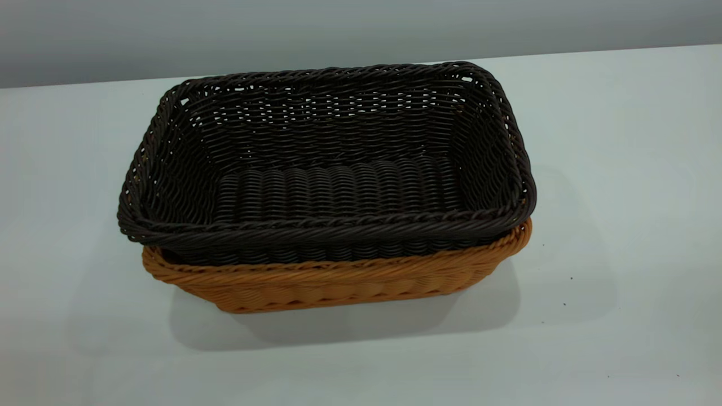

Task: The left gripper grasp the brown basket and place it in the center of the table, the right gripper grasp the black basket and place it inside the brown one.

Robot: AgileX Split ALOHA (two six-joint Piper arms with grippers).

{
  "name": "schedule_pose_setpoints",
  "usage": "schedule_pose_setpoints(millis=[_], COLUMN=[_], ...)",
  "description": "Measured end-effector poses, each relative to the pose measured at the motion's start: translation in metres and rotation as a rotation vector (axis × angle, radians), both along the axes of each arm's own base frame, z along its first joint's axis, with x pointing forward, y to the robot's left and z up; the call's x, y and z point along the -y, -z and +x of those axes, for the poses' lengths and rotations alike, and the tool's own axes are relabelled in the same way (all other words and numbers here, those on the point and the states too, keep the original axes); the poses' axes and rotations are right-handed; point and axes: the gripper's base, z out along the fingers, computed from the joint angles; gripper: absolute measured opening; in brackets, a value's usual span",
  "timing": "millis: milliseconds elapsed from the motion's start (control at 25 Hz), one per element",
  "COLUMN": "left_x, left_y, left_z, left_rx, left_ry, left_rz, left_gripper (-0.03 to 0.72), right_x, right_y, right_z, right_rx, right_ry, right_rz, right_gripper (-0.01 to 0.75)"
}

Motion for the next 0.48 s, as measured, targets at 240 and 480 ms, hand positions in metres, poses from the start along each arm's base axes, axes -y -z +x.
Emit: schedule_pose_setpoints(millis=[240,480], left_x=[-0.0038,0.0019], left_y=[-0.0001,0.0019], left_z=[-0.0042,0.0026], left_rx=[0.044,0.093], left_ry=[-0.004,-0.008], left_rz=[-0.041,-0.089], left_gripper=[-0.001,-0.001], right_x=[0.0007,0.0012], right_y=[0.0003,0.0003], right_z=[-0.0007,-0.0007], right_rx=[0.026,0.031], right_ry=[-0.018,-0.015], right_rz=[-0.007,-0.008], right_gripper=[0.003,0.003])
